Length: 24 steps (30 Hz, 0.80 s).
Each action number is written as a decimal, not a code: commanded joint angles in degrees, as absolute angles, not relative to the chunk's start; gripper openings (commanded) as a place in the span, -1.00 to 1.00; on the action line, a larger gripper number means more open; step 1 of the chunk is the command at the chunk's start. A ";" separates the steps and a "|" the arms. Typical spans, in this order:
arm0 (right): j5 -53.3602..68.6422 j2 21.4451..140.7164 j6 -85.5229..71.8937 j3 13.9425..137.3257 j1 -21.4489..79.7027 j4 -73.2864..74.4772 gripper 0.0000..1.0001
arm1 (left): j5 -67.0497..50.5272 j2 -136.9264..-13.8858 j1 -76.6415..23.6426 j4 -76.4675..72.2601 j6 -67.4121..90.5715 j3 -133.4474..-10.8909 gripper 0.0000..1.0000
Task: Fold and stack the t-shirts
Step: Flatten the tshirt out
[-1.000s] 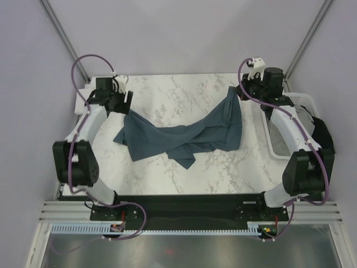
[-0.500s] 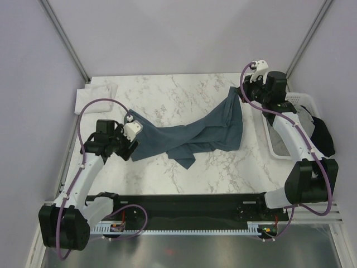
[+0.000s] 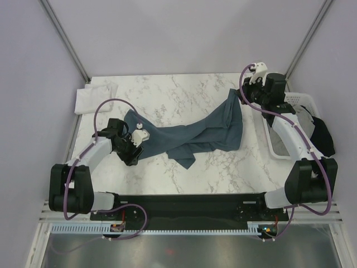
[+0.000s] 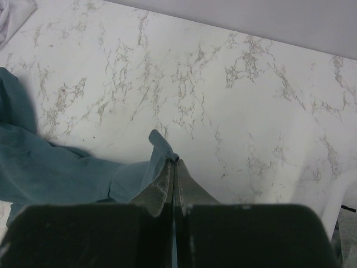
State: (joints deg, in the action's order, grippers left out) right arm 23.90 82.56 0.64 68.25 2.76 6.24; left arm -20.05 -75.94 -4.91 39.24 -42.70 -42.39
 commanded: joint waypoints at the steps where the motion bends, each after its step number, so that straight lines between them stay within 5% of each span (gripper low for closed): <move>1: 24.08 81.12 0.79 68.20 2.72 3.60 -1.00 | -22.76 -77.87 -4.92 38.67 -44.83 -45.26 0.27; 24: 23.47 81.74 1.58 68.03 2.64 3.43 -1.00 | -22.50 -86.48 -5.54 36.74 -42.80 -46.05 0.03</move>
State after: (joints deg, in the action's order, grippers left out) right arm 23.46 82.56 0.86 67.88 2.76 6.04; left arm -21.52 -85.54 -5.28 37.54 -42.65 -45.82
